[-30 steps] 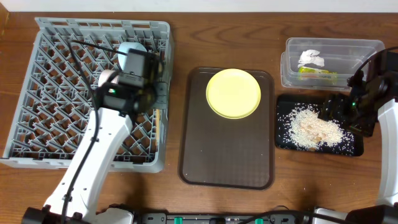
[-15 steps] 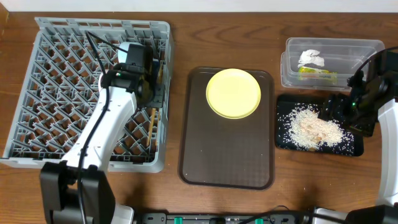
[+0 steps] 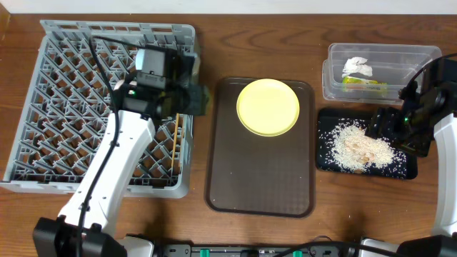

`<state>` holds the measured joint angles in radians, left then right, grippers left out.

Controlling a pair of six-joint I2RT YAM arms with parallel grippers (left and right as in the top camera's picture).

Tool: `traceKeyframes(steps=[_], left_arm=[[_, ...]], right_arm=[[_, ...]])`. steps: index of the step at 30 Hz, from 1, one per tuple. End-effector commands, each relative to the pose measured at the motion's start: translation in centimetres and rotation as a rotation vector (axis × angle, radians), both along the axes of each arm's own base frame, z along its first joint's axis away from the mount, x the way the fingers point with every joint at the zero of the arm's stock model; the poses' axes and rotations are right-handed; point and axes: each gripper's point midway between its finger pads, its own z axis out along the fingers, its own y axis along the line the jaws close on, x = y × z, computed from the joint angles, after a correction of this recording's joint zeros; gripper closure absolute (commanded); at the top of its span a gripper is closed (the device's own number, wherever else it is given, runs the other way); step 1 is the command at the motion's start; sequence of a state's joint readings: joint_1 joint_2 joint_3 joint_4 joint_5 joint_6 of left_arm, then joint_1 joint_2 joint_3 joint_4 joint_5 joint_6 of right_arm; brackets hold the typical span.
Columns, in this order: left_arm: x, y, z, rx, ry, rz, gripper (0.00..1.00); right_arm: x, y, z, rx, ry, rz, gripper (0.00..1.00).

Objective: Sort waste into correct bins and load items into the dishwasher
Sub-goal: 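Carry the second chopstick to the dish rack and release it, then grip the yellow plate edge with the left gripper and tilt it up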

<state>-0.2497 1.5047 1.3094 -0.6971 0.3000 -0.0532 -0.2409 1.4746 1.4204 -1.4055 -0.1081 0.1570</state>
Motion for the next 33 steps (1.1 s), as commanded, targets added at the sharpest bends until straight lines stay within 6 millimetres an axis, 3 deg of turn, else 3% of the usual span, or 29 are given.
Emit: traceKeyframes(steps=[1, 4, 8, 11, 15, 21, 26, 33], left_arm=[[-0.1, -3.4, 2.0, -0.051, -0.034, -0.062, 0.38], [0.7, -6.1, 2.8, -0.017, -0.076, -0.108, 0.38], [1.1, -9.5, 2.0, -0.025, -0.088, -0.174, 0.38], [0.9, -12.3, 0.1, -0.020, -0.073, -0.234, 0.37], [-0.4, -15.6, -4.0, 0.035, -0.024, -0.345, 0.37], [-2.4, -18.0, -10.6, 0.175, 0.054, -0.461, 0.37], [-4.1, -19.1, -14.2, 0.245, 0.095, -0.550, 0.34], [-5.0, -18.2, -17.7, 0.351, 0.154, -0.554, 0.34]], right_arm=[[0.3, -0.2, 0.4, 0.003, -0.013, -0.016, 0.18], [0.3, -0.2, 0.4, 0.003, -0.012, -0.016, 0.18], [0.3, -0.2, 0.4, 0.004, -0.012, -0.016, 0.18], [0.3, -0.2, 0.4, 0.004, -0.012, -0.016, 0.18], [0.3, -0.2, 0.4, 0.004, -0.012, -0.016, 0.18], [0.3, -0.2, 0.4, 0.004, -0.012, -0.016, 0.18], [0.3, -0.2, 0.4, 0.003, -0.012, -0.016, 0.18], [0.3, -0.2, 0.4, 0.004, -0.012, -0.016, 0.18]])
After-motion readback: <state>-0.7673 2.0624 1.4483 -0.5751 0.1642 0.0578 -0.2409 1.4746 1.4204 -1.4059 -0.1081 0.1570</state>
